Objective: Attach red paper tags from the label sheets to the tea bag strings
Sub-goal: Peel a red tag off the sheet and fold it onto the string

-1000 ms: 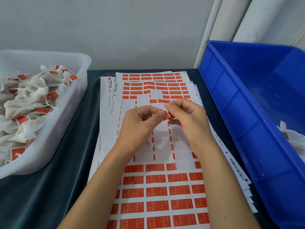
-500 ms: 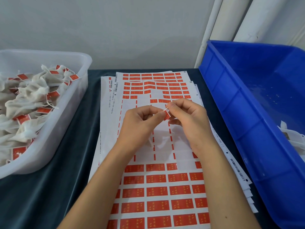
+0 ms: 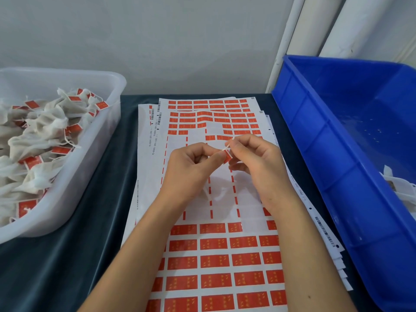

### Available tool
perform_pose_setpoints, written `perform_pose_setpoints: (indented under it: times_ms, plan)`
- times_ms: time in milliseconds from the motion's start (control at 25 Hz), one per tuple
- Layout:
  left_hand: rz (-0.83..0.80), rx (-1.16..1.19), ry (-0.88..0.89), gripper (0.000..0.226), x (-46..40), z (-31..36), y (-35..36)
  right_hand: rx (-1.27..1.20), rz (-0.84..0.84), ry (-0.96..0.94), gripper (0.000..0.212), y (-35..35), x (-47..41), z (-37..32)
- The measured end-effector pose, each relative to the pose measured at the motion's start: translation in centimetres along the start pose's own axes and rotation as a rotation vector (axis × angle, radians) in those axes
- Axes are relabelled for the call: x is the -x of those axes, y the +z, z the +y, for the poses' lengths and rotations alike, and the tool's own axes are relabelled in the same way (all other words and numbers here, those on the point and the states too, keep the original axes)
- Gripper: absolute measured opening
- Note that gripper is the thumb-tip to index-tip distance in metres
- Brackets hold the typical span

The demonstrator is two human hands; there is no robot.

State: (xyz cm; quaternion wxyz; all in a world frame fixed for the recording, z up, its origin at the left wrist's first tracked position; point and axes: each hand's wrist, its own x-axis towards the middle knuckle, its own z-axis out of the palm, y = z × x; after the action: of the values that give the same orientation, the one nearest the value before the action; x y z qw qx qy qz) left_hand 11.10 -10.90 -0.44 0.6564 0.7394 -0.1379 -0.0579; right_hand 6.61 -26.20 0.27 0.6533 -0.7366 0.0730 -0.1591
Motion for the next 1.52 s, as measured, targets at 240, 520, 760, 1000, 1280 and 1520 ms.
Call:
perform_pose_setpoints:
  times_ms: [240, 520, 760, 1000, 1280, 1520]
  plan:
    - [0.017, 0.069, -0.029, 0.018, 0.02, 0.2, -0.14, 0.048, -0.051, -0.048, 0.028, 0.09, -0.13, 0.12]
    - [0.042, 0.024, -0.061, 0.018, -0.07, -0.01, -0.05, 0.004, -0.049, -0.018, 0.022, 0.03, 0.03, 0.02]
    - [-0.011, 0.002, -0.002, 0.013, -0.07, -0.15, -0.12, 0.069, -0.05, -0.017, 0.008, 0.49, 0.28, -0.08]
    - [0.01, -0.032, 0.002, 0.013, -0.14, -0.35, -0.05, 0.148, -0.029, -0.029, 0.008, 0.55, 0.22, 0.21]
    - [0.055, -0.044, 0.021, 0.013, -0.23, -0.44, 0.05, 0.102, -0.037, -0.002, 0.008, 0.67, 0.18, 0.32]
    - [-0.003, -0.045, 0.026, 0.014, 0.04, -0.25, 0.18, 0.124, -0.041, -0.011, 0.013, 0.67, 0.19, 0.13]
